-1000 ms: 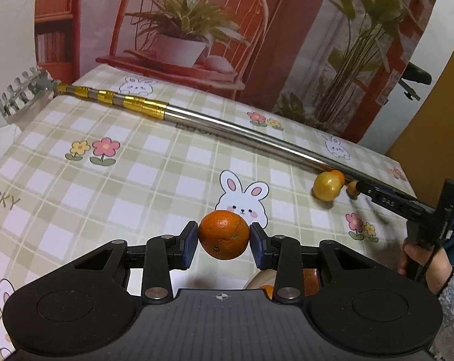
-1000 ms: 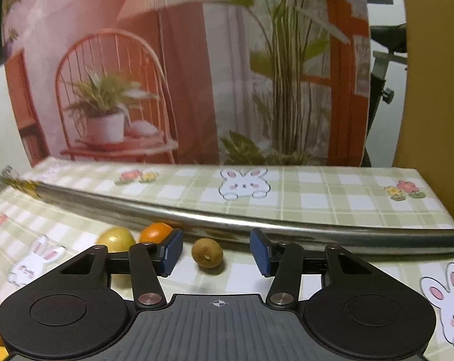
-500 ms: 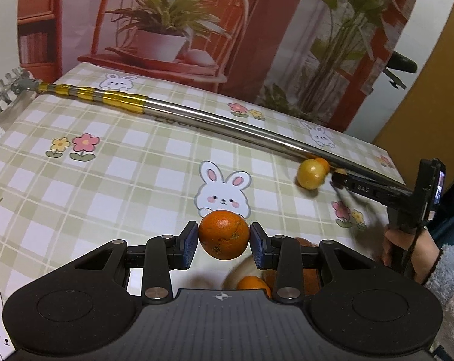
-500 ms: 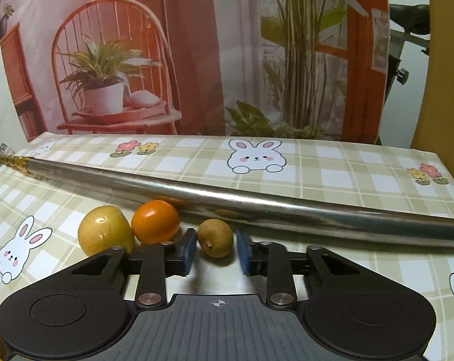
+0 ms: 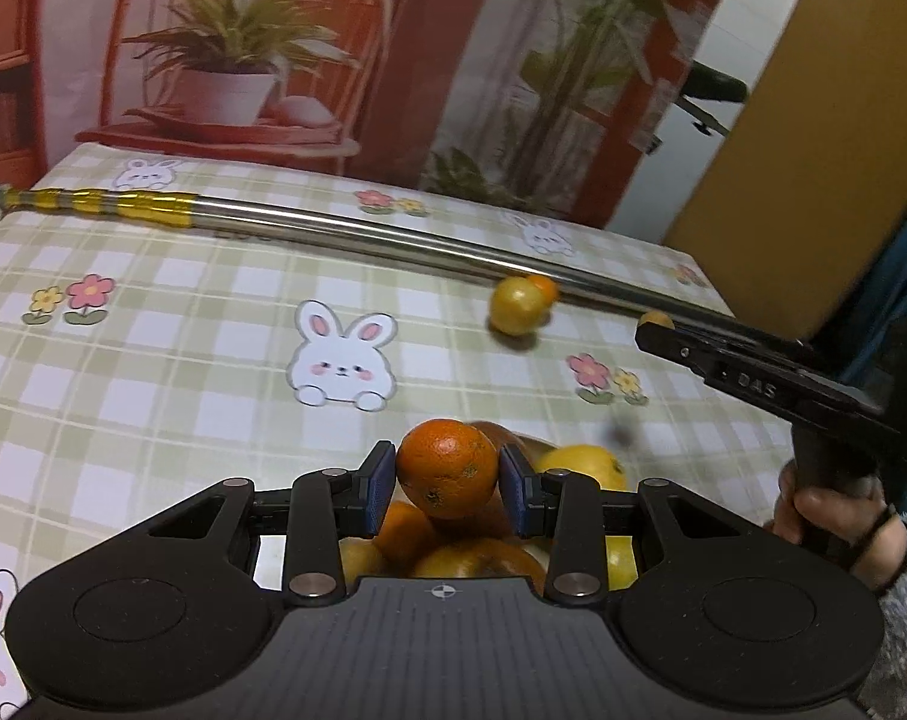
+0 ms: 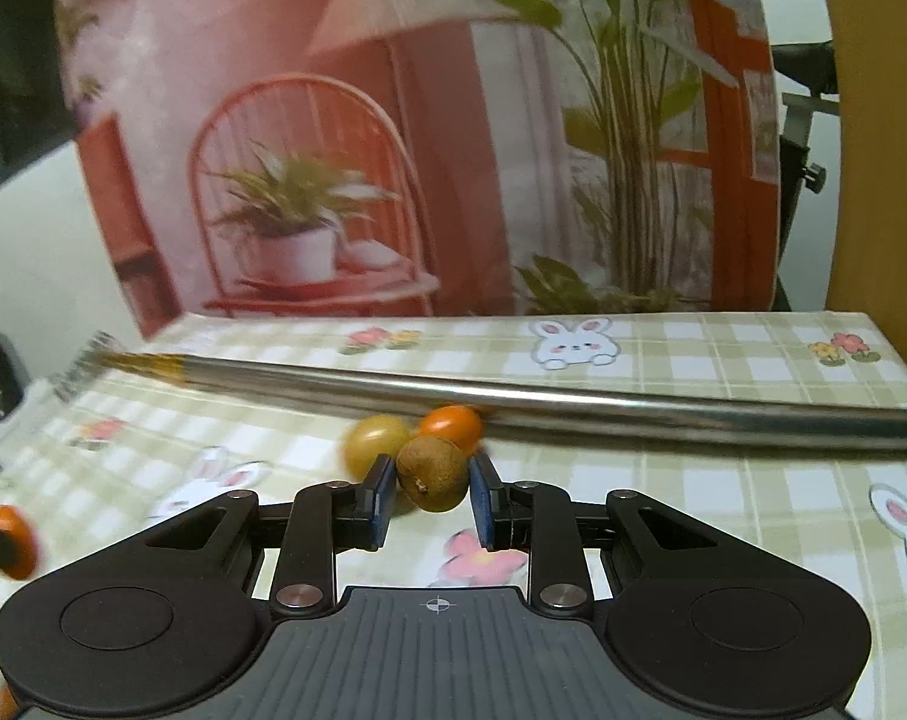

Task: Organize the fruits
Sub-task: 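Lower the tangerine and brown fruit onto the plate and open both tools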

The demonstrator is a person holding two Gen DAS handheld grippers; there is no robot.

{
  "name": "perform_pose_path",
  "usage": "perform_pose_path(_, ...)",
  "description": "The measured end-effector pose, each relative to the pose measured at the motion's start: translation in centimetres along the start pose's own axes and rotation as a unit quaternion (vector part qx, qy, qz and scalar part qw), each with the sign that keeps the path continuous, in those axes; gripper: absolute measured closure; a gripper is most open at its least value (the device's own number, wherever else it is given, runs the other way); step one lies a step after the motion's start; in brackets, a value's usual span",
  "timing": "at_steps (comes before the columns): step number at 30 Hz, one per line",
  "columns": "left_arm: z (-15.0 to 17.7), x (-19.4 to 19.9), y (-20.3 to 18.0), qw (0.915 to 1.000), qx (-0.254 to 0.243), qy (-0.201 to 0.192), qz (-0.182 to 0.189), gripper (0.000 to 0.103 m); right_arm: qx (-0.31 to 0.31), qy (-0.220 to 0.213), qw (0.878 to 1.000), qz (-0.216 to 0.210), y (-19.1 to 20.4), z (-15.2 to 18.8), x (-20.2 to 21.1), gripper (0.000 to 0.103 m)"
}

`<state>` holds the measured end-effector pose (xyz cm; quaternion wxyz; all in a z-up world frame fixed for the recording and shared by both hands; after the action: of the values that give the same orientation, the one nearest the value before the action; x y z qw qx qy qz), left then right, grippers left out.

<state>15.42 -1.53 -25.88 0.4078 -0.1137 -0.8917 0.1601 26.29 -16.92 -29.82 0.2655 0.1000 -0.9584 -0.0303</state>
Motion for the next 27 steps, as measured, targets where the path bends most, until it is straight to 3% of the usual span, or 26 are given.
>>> perform_pose_path(5, 1.2, -0.5, -1.9, 0.9990, -0.030, 0.025, 0.022, 0.064, -0.011, -0.022, 0.999, -0.025, 2.2, 0.7, 4.2, 0.079)
perform_pose_path(10, 2.3, -1.7, -4.1, 0.9954, -0.079, 0.046, 0.029, 0.064, -0.007, -0.025, 0.999, -0.035, 4.8, 2.4, 7.1, 0.079)
perform_pose_path(15, 3.1, -2.8, -4.9, 0.9916, -0.111, 0.062, 0.025, 0.064, -0.041, -0.022, 0.998, -0.051, 5.9, 4.3, 8.9, 0.079)
perform_pose_path(27, 3.8, -3.6, -5.7, 0.9903, -0.115, 0.075, 0.022, 0.063, -0.046, -0.015, 0.997, -0.067, 7.0, 5.6, 9.7, 0.079)
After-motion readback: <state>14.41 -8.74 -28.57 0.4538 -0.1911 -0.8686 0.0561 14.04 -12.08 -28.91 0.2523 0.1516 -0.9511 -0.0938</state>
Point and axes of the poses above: each gripper's, at about its wrist camera, not at the fingertips, and x roughly against the way its jaws point, y to its left, z to its underside, the point moved 8 cm from there along -x, roughly the way its jaws point, and after that the axes turned 9 degrees about x, right-handed, at the moved point
